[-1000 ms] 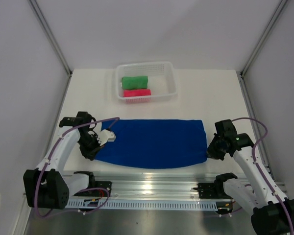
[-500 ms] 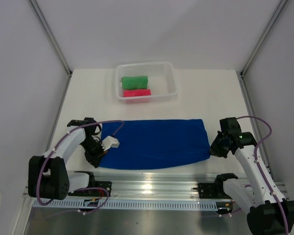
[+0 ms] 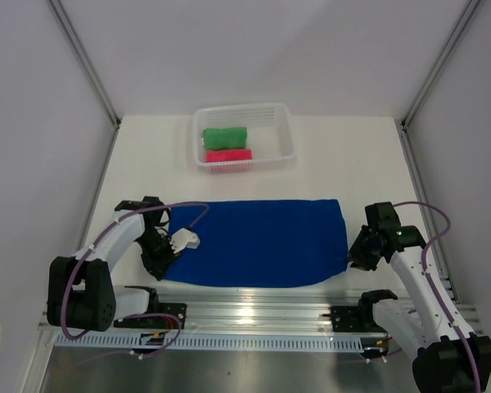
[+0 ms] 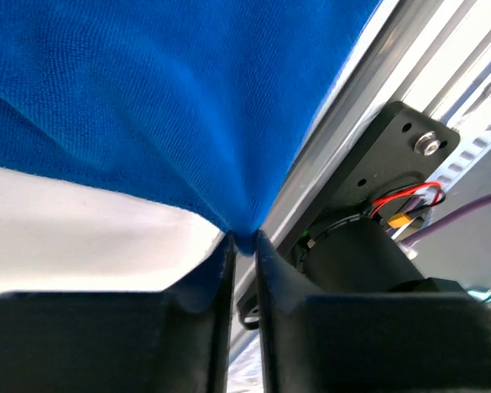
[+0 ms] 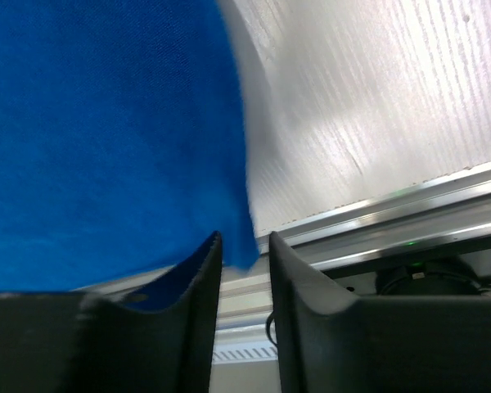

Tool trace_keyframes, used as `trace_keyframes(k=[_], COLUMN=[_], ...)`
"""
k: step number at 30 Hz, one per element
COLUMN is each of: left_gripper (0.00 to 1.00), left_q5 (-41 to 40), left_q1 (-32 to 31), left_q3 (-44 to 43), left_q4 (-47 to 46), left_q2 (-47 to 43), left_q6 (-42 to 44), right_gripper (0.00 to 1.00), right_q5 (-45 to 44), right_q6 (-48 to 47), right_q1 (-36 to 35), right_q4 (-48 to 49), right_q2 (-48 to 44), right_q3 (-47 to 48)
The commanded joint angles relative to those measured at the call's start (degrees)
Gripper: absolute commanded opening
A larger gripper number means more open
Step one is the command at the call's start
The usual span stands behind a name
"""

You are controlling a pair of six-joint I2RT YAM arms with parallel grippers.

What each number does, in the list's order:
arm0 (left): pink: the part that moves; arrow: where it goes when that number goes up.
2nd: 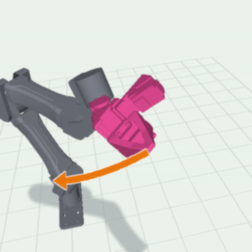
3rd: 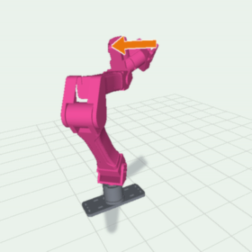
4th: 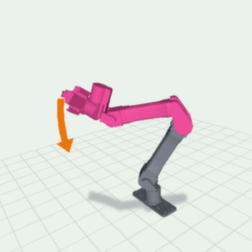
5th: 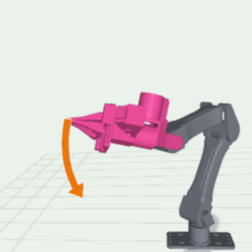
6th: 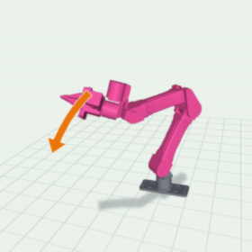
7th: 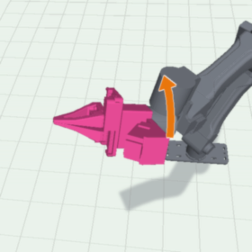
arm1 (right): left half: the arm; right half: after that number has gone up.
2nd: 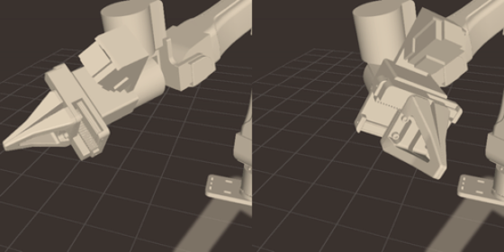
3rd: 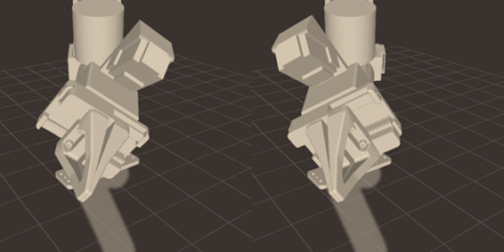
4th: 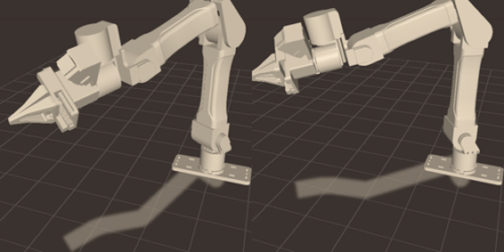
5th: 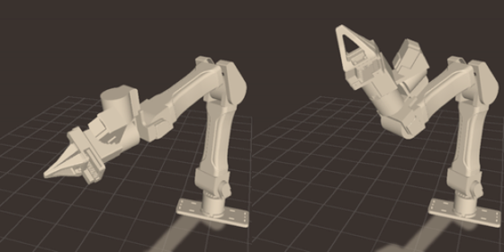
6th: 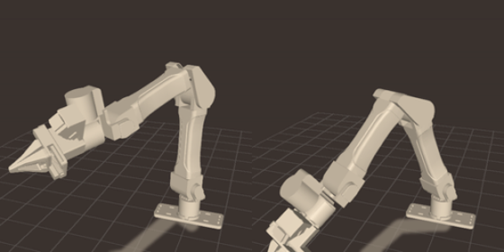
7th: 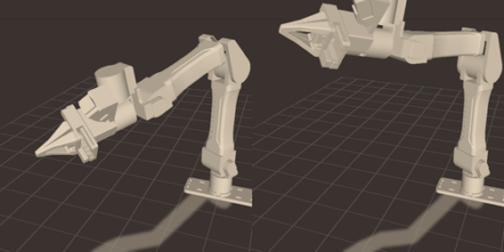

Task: Roll the towels
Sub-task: Flatten the towel

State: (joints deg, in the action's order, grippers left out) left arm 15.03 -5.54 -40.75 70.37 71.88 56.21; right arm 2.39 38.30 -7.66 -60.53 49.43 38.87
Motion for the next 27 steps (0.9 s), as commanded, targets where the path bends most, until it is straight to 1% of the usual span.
trace_keyframes(k=[1, 2, 3, 5, 7, 8, 9, 10, 11, 12, 13, 14, 15, 16, 17, 18, 19, 21, 22, 25, 27], left_gripper=[0.29, 0.39, 0.42, 0.48, 0.5, 0.54, 0.54, 0.54, 0.55, 0.55, 0.53, 0.39, 0.33, 0.22, 0.19, 0.18, 0.18, 0.19, 0.2, 0.25, 0.25], left_q5=[-0.79, -1.05, -1.23, -0.97, -0.35, -0.26, -0.17, -0.17, -0.35, -0.78, -0.79, -0.96, -1.23, -1.75, -1.67, -1.67, -1.67, -2.63, -3.07, -4.47, -7.19], left_q1=[-0.61, -0.61, -0.61, -0.52, -0.35, 0.0, 0.26, 0.53, 0.88, 1.06, 1.15, 1.15, 1.15, 1.15, 1.06, 1.06, 0.8, 0.18, -0.52, -1.4, -1.67], left_q3=[0.41, 0.32, 0.15, -2.04, -4.5, -7.64, -8.89, -10.21, -14.23, -15.31, -16.54, -20.12, -21.46, -24.08, -25.24, -27.52, -29.45, -30.35, -30.0, -29.3, -29.56], left_q4=[0.47, 0.65, 1.17, 3.98, 8.44, 10.04, 11.01, 10.58, 8.84, 6.04, -0.6, -3.45, -6.35, -8.65, -11.71, -12.7, -13.32, -16.13, -17.36, -21.49, -23.25], left_q2=[-1.65, -1.74, -2.09, -3.23, -4.11, -4.46, -4.46, -4.2, -3.85, -3.15, -0.71, 1.23, 3.51, 8.84, 11.59, 14.14, 18.26, 20.49, 21.28, 22.51, 25.14], left_q6=[1.19, 1.1, 1.01, 1.45, 2.59, 3.64, 3.82, 3.82, 2.43, 0.5, -4.04, -6.52, -9.42, -14.32, -16.37, -18.22, -20.32, -21.13, -20.88, -20.61, -21.05], right_gripper=[0.34, 0.38, 0.41, 0.43, 0.44, 0.44, 0.44, 0.43, 0.38, 0.33, 0.27, 0.14, 0.09, 0.04, 0.0, 0.0, 0.0, 0.0, 0.0, 0.0, 0.0], right_q5=[-2.12, -2.39, -2.39, -2.39, -4.92, -5.64, -6.25, -6.7, -6.7, -6.0, -5.21, -3.29, -2.32, -0.83, 2.06, 3.92, 5.5, 7.97, 8.33, 9.12, 9.3], right_q6=[0.63, 0.89, 0.98, 1.07, 0.72, 0.37, -0.68, -1.38, -2.17, -2.96, -4.71, -5.86, -7.09, -8.5, -8.86, -8.86, -8.6, -8.42, -8.6, -8.77, -8.08], right_q1=[0.19, 0.19, 0.19, 0.19, 0.1, 0.1, 0.19, 0.19, 0.36, 0.54, 0.63, 0.72, 0.8, 0.98, 1.24, 1.94, 2.21, 2.47, 2.39, 2.65, 2.83], right_q4=[-1.07, -1.25, -1.25, -1.43, -1.96, -1.96, -0.83, 0.4, 1.98, 6.26, 9.18, 12.08, 18.8, 22.09, 24.91, 30.24, 32.3, 35.9, 36.53, 38.64, 39.52], right_q2=[-1.0, -1.26, -1.35, -1.18, -0.91, -0.57, -0.21, 0.49, 1.36, 4.42, 6.45, 8.73, 13.63, 16.29, 19.1, 24.87, 27.88, 33.42, 38.41, 46.16, 49.26], right_q3=[1.38, 1.47, 1.64, 2.34, 4.54, 5.33, 6.99, 7.79, 8.58, 9.28, 10.86, 11.48, 11.92, 12.45, 12.89, 13.33, 14.81, 16.84, 19.03, 21.68, 23.52])
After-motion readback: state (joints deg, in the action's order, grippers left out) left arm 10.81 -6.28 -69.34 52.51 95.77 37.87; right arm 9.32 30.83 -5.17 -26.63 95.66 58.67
